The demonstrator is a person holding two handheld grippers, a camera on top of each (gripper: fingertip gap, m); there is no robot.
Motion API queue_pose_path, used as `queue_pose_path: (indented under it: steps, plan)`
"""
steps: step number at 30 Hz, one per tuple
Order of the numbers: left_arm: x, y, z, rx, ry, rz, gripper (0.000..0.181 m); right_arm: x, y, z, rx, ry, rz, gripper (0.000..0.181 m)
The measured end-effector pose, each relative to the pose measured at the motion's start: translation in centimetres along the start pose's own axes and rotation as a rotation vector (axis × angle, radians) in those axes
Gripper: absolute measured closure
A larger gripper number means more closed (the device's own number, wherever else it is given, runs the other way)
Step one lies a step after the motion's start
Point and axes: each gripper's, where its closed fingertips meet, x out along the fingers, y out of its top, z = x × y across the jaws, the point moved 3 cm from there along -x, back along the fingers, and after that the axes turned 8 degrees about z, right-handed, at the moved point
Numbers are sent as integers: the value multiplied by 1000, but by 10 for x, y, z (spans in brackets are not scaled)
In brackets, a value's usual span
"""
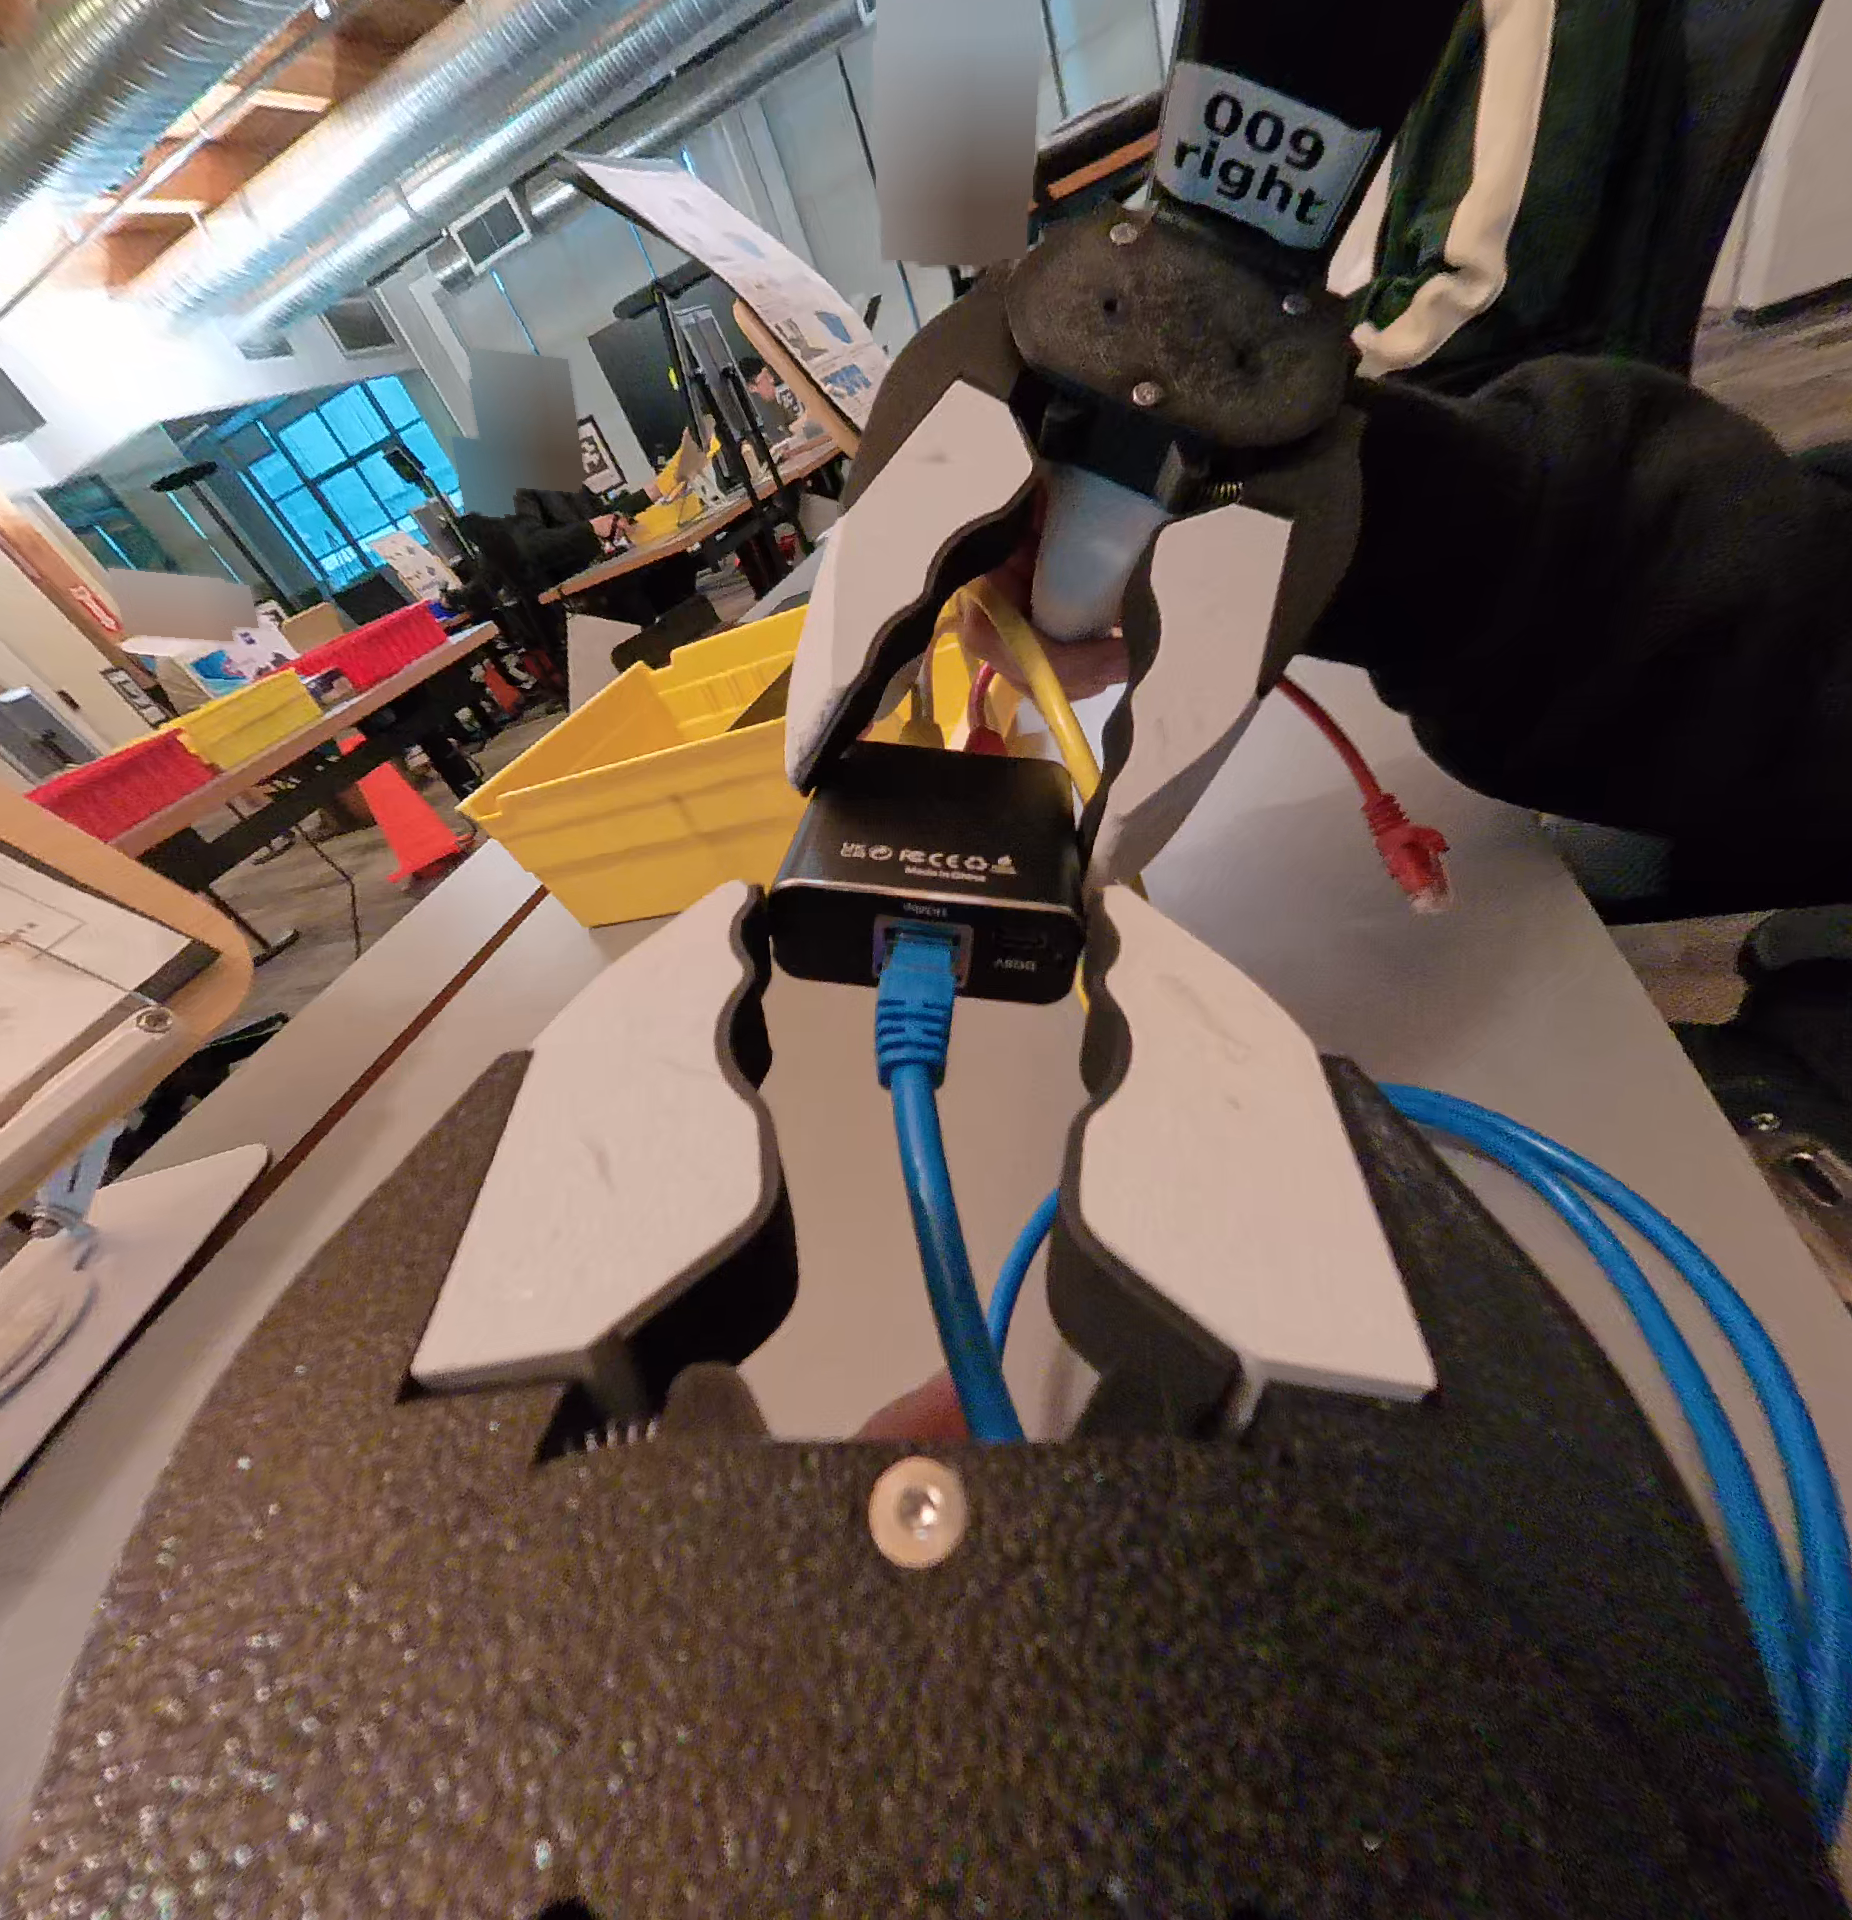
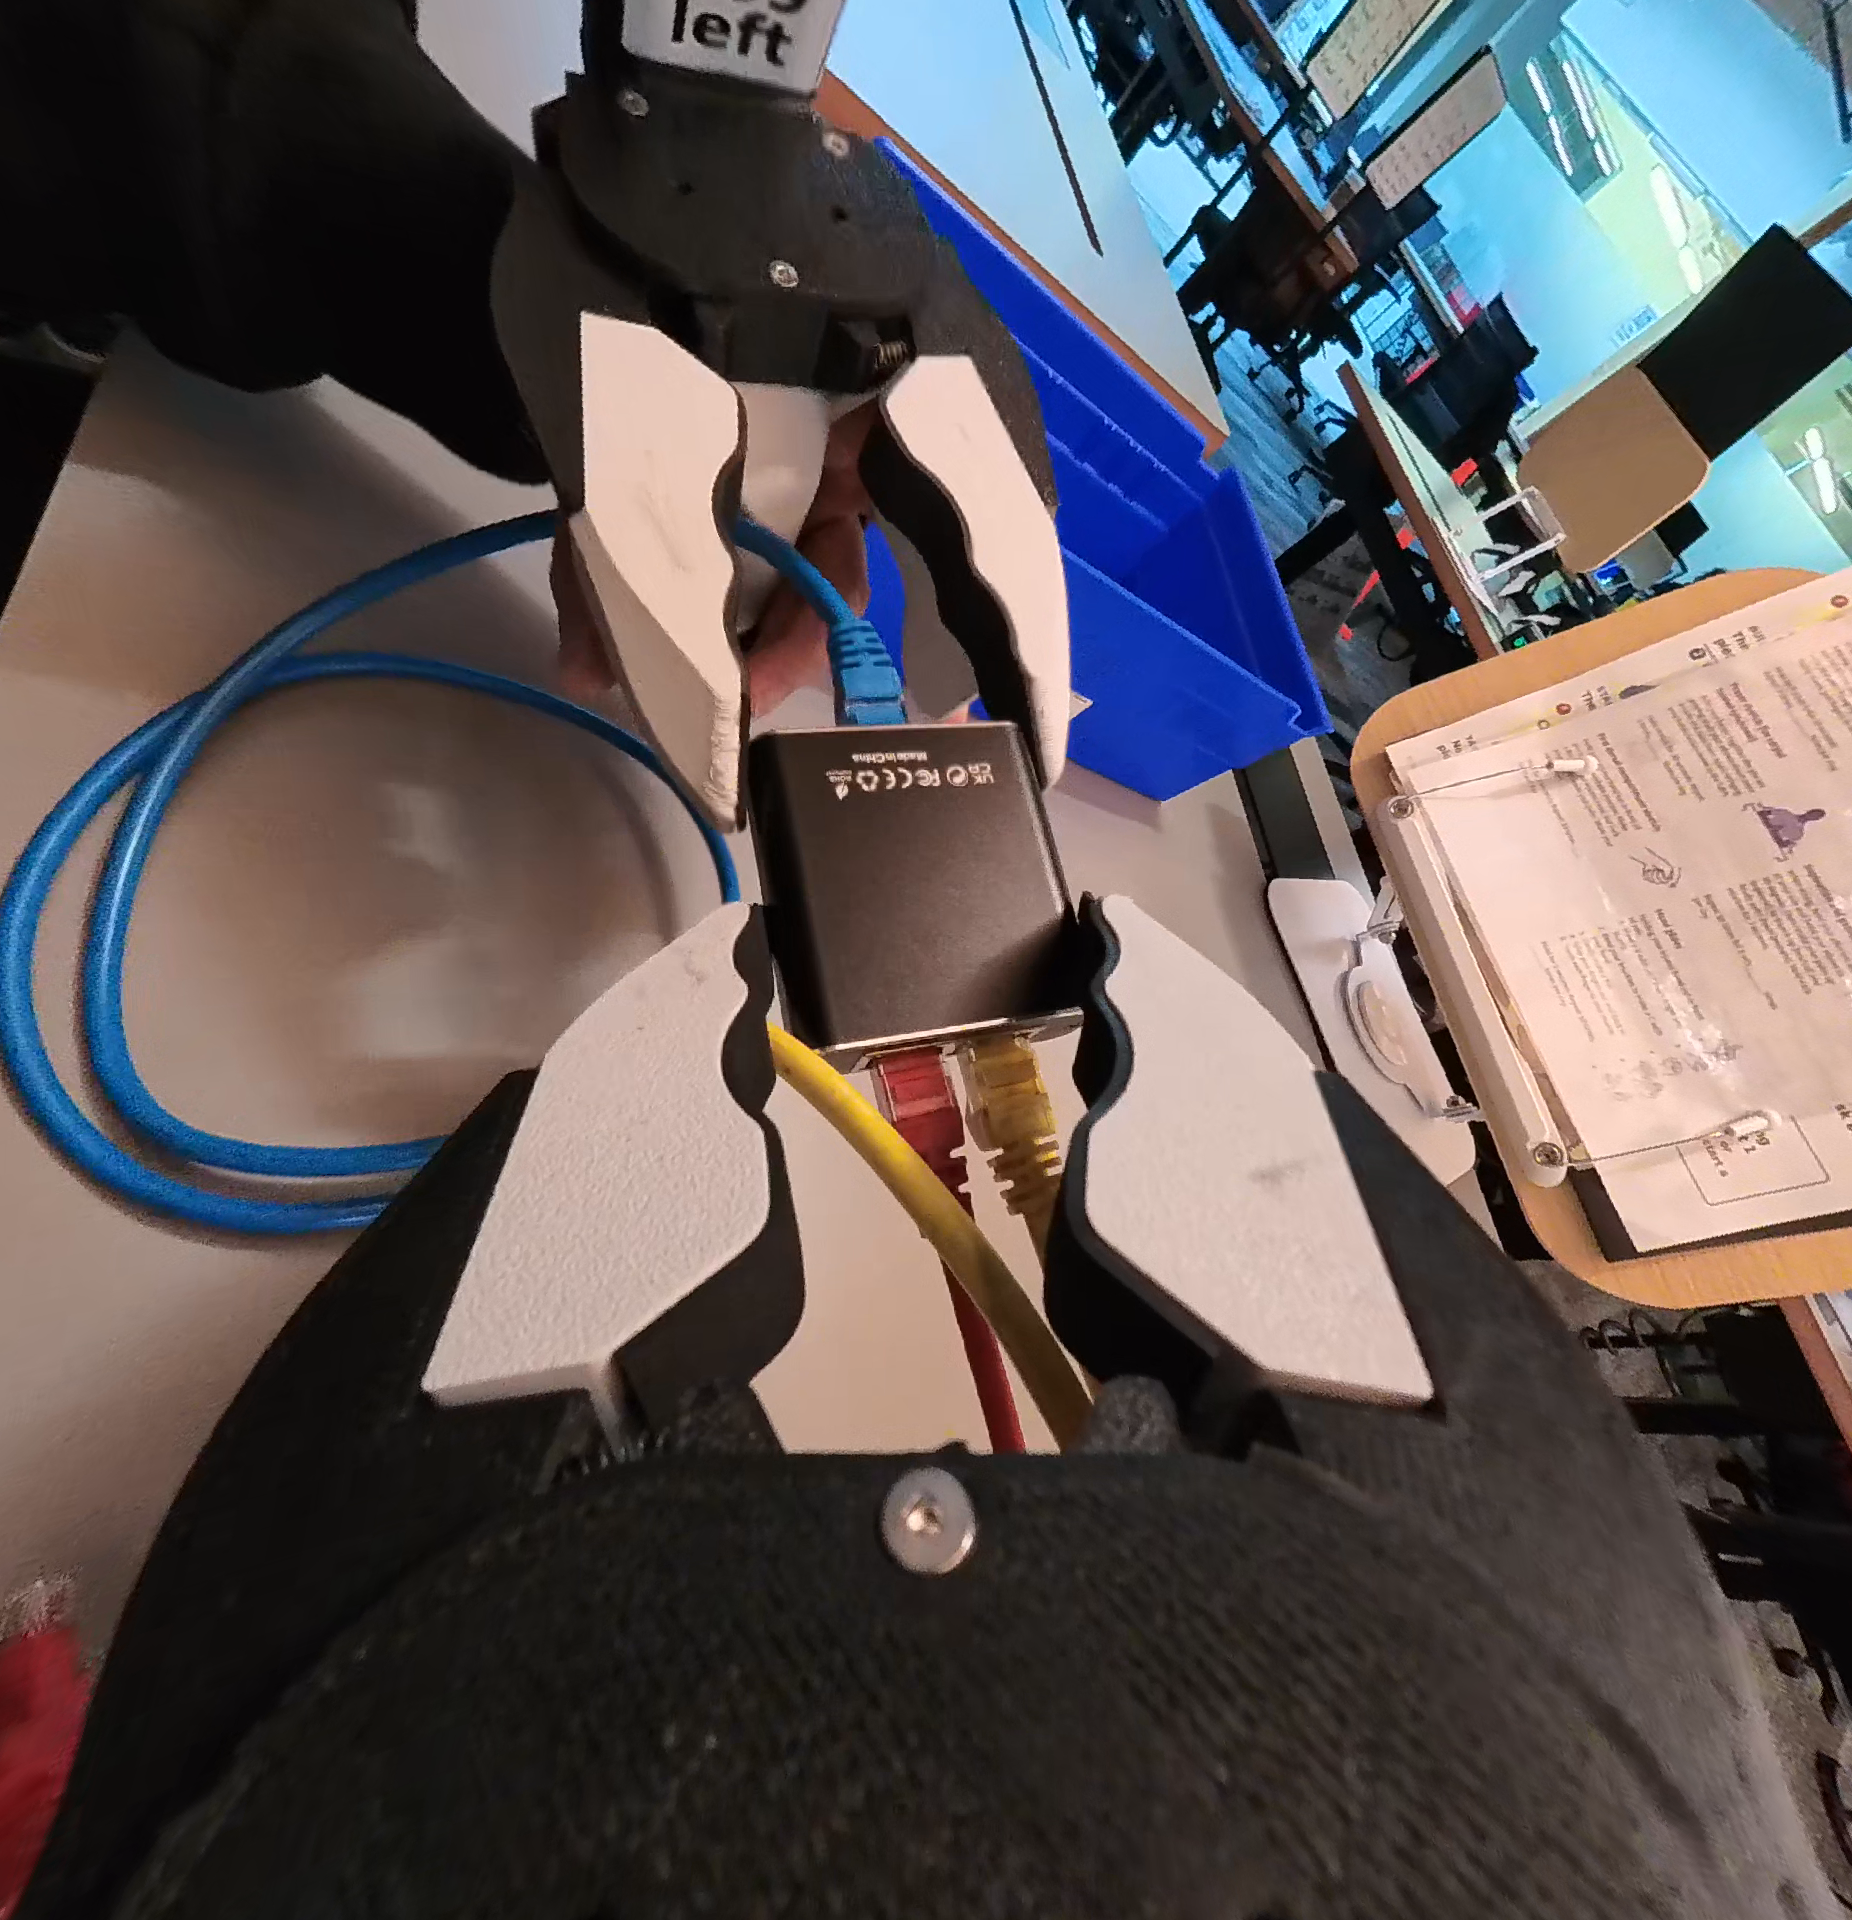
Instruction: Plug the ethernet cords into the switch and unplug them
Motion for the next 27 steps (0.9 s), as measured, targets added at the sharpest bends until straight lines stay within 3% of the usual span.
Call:
queue_pose_path:
  steps: [20, 27]
  plan:
    - [4, -7, -3, -29, 36, -55, 123, 2, -6, 1, 31, 6, -2, 125]
    - [-2, -11, -20, -53, 140, -58, 124, -11, 9, 19, 50, -134, 94, 116]
